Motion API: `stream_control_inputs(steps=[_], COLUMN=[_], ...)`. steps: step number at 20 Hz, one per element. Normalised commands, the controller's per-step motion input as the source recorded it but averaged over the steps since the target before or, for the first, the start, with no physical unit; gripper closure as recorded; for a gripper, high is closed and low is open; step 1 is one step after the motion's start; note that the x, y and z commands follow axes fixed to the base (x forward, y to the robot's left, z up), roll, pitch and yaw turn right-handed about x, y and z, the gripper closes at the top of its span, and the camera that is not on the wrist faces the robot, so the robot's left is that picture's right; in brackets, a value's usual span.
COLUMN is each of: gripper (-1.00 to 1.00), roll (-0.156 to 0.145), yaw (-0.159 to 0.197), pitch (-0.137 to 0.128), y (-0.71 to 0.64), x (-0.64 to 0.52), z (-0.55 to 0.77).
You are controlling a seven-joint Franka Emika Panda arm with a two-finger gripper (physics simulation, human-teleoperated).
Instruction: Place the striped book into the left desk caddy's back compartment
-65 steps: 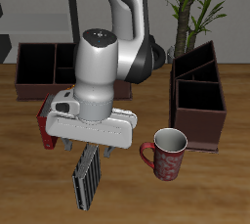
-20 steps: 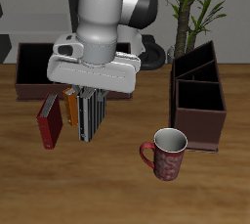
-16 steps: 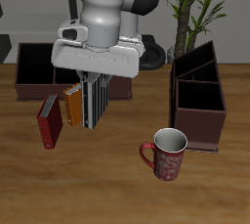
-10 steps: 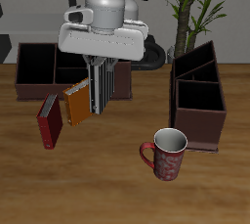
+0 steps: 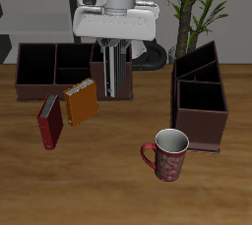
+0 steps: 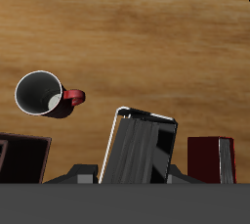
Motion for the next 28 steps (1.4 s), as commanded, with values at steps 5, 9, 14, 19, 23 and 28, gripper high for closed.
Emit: stream_control_inputs(steps=[5, 9, 14, 19, 23, 28], gripper=[1.0, 1.0, 1.0, 1.0, 1.0, 1.0], roll=[0.089, 0.051, 0.063, -0.025, -0.036, -0.026], yaw=[0.056, 0.016, -0.018, 0.014, 0.011, -0.033], pitch=[-0.009, 0.013, 0.027, 0.0, -0.006, -0.001], y=[0.51, 0.29, 0.25, 0.23, 0.16, 0.26], x=[-0.41, -0.22, -0.25, -0.3, -0.24, -0.36], z=[0.03, -0.05, -0.15, -0.13, -0.08, -0.05])
